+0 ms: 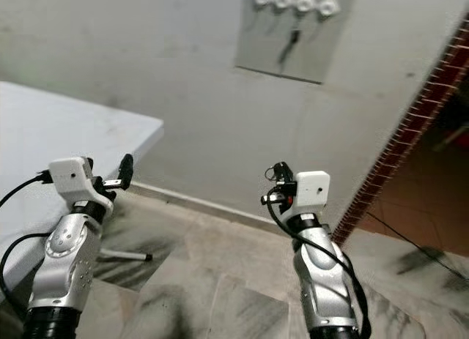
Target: Hang keys on a hook
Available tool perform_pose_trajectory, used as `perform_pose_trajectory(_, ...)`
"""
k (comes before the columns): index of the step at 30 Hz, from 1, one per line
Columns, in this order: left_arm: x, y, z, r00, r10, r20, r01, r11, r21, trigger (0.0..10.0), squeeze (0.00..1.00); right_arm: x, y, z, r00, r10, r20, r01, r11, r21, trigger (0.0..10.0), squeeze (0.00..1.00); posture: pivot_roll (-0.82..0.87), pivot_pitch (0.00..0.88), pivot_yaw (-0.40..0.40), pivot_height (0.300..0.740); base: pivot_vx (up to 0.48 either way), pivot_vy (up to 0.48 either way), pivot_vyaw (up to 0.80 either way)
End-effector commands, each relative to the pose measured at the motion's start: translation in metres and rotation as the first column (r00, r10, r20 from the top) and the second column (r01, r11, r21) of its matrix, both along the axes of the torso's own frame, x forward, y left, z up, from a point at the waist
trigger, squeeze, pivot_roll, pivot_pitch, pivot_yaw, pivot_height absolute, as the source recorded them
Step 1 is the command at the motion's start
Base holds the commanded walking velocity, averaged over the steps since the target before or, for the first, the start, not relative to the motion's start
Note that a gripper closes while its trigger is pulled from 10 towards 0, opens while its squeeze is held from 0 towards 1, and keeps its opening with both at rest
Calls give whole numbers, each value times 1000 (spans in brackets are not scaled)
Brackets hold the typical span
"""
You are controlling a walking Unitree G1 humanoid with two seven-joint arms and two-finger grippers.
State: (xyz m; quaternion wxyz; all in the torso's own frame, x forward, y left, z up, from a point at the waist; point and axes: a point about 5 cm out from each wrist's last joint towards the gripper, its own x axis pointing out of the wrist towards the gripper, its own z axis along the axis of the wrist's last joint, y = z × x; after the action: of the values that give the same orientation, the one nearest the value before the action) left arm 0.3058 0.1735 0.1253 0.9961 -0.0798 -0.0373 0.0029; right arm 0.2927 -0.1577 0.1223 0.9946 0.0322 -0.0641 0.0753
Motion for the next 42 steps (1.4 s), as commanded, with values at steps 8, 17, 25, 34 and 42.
perform_pose_trajectory(8,-1,-1,3,1000,-8,1,8,1000,-9,10000,0,0,1,6,1000,1,16,-1,1000,-3,10000,0,30,0,-54,732,0,0,-684)
perform_pose_trajectory(17,-3,-6,-2,999,-21,-24,20,999,-45,10000,0,1,-1,5,999,-48,0,48,999,-13,10000,0,26,0,-57,732,0,0,-75)
perform_pose_trajectory(25,-3,-6,-6,998,-14,-57,9,996,-90,10000,0,0,0,2,998,-56,-30,56,998,-8,10000,0,22,0,-54,732,70,0,0)
perform_pose_trajectory(34,-2,-8,-6,998,1,-62,-9,993,-120,10000,0,-2,0,1,997,-66,-45,66,998,-7,10000,0,17,0,-53,732,163,0,0)
perform_pose_trajectory(42,-4,-10,-9,996,-20,-92,12,996,-92,10000,0,-3,-1,3,997,-66,-46,65,998,-13,10000,0,16,0,-52,732,0,0,0)
